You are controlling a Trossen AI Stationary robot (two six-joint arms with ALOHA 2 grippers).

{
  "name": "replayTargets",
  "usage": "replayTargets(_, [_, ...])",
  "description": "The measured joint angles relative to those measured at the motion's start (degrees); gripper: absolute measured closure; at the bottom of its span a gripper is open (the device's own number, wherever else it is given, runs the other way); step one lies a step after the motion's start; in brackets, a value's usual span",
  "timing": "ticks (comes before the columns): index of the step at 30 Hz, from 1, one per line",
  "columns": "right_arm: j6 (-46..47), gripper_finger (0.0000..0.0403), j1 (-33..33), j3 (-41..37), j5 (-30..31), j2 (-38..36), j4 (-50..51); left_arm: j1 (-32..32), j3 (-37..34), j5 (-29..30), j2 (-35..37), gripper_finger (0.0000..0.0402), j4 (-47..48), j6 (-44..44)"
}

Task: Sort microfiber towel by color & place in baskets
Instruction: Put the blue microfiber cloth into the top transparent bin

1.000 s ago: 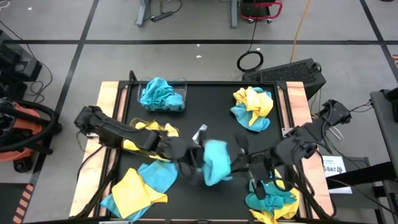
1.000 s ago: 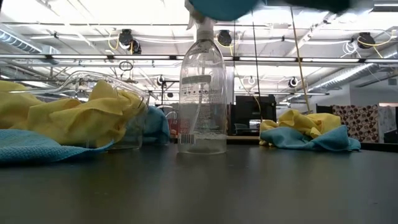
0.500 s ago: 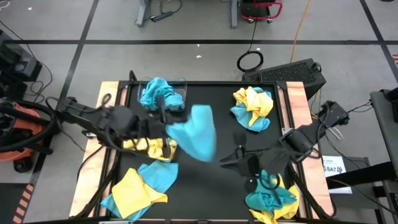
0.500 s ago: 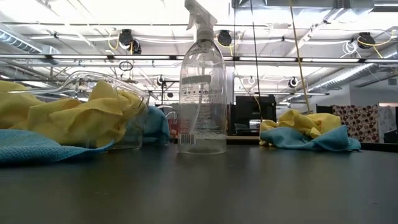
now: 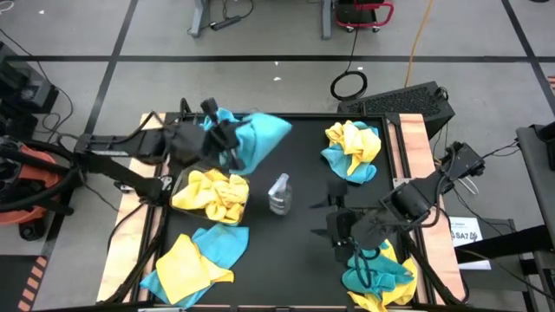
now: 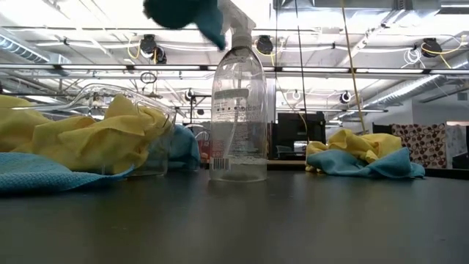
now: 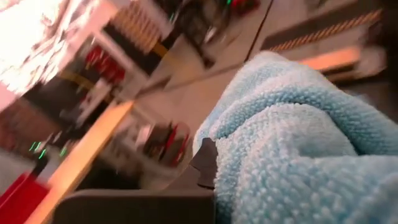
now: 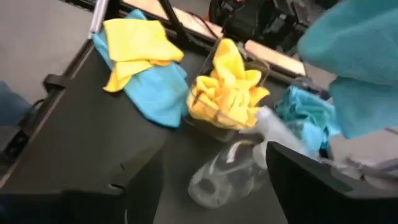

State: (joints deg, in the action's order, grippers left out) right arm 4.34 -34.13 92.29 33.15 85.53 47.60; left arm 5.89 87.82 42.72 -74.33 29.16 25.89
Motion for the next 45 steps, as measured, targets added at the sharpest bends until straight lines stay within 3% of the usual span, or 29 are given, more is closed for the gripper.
replayTargets(7, [7.2, 0.0154, -1.7, -2.6, 0.0, 0.6, 2.9, -11.5, 0.0, -0.5, 0.0, 0.0401, 4.8, -2.1])
replayTargets(21, [21.2, 0.0182, -8.3, -16.7, -0.1, 0.6, -3.0, -31.6, 0.0, -15.2, -6.6, 0.0401, 13.2, -9.1])
replayTargets(30, [25.1, 0.0188, -12.6, -22.2, 0.0, 0.6, -10.1, -38.1, -0.1, -19.1, -14.9, 0.0401, 21.8, -9.1])
replayTargets(45, [25.0, 0.0188, -13.6, -23.8, 0.1, 0.6, -14.1, -43.9, -2.4, -22.6, -24.8, 0.0401, 27.2, -8.7])
